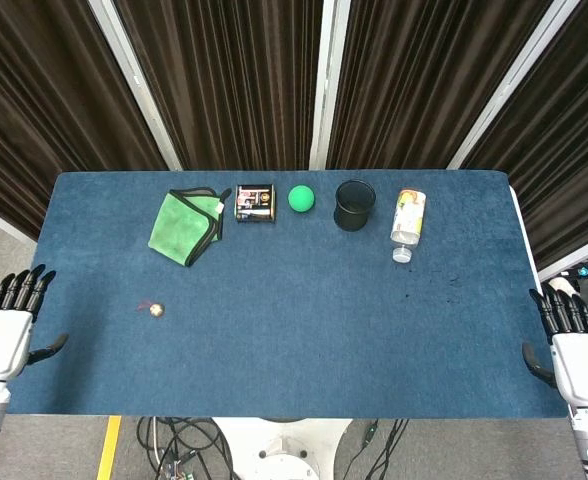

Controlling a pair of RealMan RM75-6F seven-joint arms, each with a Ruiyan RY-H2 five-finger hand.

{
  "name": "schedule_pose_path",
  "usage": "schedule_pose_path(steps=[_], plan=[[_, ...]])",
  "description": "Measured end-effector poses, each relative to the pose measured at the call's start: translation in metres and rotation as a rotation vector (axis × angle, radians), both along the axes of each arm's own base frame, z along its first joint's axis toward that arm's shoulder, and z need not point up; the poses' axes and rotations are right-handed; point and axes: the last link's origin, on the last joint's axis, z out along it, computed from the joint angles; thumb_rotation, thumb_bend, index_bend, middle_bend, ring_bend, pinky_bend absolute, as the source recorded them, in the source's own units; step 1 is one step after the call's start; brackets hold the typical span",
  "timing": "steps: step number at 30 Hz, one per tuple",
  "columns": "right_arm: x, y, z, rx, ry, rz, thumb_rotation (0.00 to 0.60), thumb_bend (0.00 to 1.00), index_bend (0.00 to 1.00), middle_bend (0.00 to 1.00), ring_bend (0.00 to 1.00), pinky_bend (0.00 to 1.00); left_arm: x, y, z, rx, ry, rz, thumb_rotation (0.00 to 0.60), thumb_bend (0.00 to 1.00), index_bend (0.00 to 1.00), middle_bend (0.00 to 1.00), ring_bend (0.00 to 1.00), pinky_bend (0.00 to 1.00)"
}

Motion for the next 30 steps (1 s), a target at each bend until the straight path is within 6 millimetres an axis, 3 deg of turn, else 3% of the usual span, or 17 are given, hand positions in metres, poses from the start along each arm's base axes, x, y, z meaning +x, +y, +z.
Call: schedule_pose_path(steps=[16, 24, 30], plan=[[-0.006, 0.002, -0.006, 0.010, -0.016, -0.017, 0.600, 0.32, 0.00, 0.00, 0.00, 0.00, 0.011, 0.014, -0.013, -0.091, -0.011, -0.028, 0.600, 0.19, 0.01, 0.01, 0.00, 0.03], [-0.008, 0.004, -0.003, 0.006, -0.007, -0.020, 0.600, 0.32, 0.00, 0.00, 0.00, 0.00, 0.024, 0.032, -0.042, -0.202, -0.027, -0.064, 0.600, 0.19, 0.06, 0.01, 0.00, 0.03], [-0.009, 0.003, -0.006, 0.018, -0.011, -0.025, 0.600, 0.32, 0.00, 0.00, 0.00, 0.00, 0.032, 0.053, -0.067, -0.253, -0.048, -0.062, 0.600, 0.20, 0.17, 0.10, 0.00, 0.04]])
